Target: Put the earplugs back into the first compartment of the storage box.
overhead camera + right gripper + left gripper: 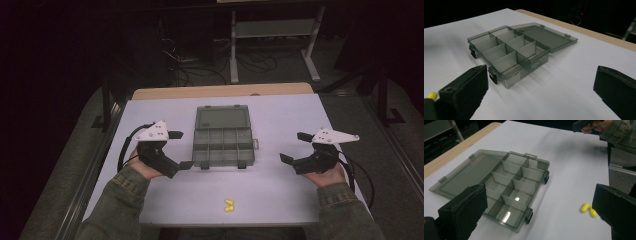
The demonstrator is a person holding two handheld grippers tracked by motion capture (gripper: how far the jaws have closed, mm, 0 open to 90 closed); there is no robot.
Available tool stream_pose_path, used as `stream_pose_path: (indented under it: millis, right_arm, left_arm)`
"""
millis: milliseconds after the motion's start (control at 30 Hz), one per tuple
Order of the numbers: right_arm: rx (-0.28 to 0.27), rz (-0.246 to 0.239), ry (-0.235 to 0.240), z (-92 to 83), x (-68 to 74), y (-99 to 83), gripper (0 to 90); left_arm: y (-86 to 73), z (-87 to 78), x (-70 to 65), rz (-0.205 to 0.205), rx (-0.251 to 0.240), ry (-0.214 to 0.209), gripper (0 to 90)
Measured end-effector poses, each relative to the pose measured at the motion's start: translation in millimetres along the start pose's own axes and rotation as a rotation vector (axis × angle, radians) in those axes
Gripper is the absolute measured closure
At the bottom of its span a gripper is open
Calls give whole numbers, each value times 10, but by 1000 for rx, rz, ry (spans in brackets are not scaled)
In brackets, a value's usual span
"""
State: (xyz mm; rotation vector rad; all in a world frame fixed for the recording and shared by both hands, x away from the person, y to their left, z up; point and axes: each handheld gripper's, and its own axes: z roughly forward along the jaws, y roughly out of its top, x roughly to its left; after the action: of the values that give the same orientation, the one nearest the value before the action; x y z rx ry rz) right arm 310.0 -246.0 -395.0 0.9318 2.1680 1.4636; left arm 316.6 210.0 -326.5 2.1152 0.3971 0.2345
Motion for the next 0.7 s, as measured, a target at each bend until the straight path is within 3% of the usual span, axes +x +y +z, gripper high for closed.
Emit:
stream_pose_path:
  millis: [400,500,700]
  right_arm:
    - [-8,-6,5,-13,7,5,0]
    - [-4,-11,4,-12,21,6,0]
    - [1,-20,2,-6,32,4,0]
  left_arm:
    - [100,359,-97,52,73,-61,0]
    - [88,472,-140,70,93,-95,0]
    - [52,622,-171,80,128,-119,0]
